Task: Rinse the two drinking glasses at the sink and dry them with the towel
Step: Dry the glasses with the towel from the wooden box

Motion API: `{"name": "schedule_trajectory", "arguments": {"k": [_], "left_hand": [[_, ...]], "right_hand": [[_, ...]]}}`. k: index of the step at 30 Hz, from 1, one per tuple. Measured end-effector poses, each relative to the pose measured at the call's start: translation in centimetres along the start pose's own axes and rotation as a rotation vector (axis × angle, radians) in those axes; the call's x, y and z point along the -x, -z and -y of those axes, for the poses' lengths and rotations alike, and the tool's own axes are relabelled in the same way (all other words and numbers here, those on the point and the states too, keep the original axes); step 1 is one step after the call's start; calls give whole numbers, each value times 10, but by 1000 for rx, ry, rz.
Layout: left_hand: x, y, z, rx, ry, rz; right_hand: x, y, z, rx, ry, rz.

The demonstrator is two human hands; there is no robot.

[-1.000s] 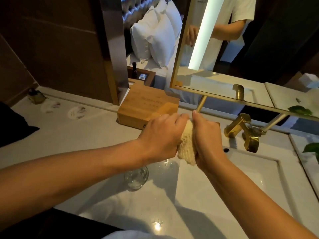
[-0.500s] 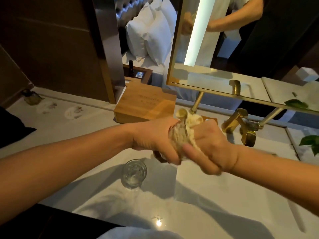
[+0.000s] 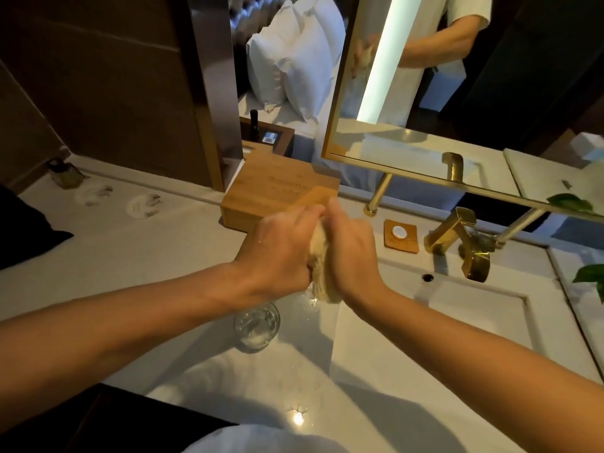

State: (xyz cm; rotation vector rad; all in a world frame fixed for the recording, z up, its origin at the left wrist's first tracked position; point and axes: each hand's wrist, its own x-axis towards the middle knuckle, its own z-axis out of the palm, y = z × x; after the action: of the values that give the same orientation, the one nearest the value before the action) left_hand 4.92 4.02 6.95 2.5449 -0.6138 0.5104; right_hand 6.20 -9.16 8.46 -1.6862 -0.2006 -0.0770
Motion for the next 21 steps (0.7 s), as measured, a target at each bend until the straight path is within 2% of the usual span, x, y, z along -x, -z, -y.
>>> {"name": "schedule_trajectory", "arguments": {"k": [2, 3, 5, 7, 9, 10, 11, 13, 15, 16, 18, 21], "left_hand": [[-5, 9, 2, 234, 117, 76], [-9, 15, 3, 342, 153, 214], [-17, 24, 10, 677, 223, 639], [-16, 25, 23, 1072, 311, 1032], [-13, 23, 38, 1414, 323, 1277], [-9, 19, 45, 1534, 323, 1294], [-6, 16, 50, 1613, 334, 1252], [-3, 11, 53, 1690, 423, 1067], [-4, 9, 48, 1668, 527, 795], [-7, 8, 44, 1602, 535, 665], [-13, 7, 35, 1398, 530, 454], [-20, 10, 22, 1201, 565, 207]], "right_hand": [[-3, 19, -12, 311, 523, 279], [-6, 30, -17, 465, 722, 419], [-9, 45, -15, 671, 1066, 639], [-11, 55, -6, 714, 1228, 777], [-20, 69, -1, 789, 1236, 758], [-27, 78, 0, 831, 1136, 686], [-30, 84, 3, 818, 948, 575], [-26, 85, 14, 562, 418, 236], [-22, 80, 13, -116, -86, 24], [-19, 80, 9, -457, -276, 29], [-13, 82, -3, -846, -487, 27], [-1, 77, -15, -1050, -545, -6]]}}
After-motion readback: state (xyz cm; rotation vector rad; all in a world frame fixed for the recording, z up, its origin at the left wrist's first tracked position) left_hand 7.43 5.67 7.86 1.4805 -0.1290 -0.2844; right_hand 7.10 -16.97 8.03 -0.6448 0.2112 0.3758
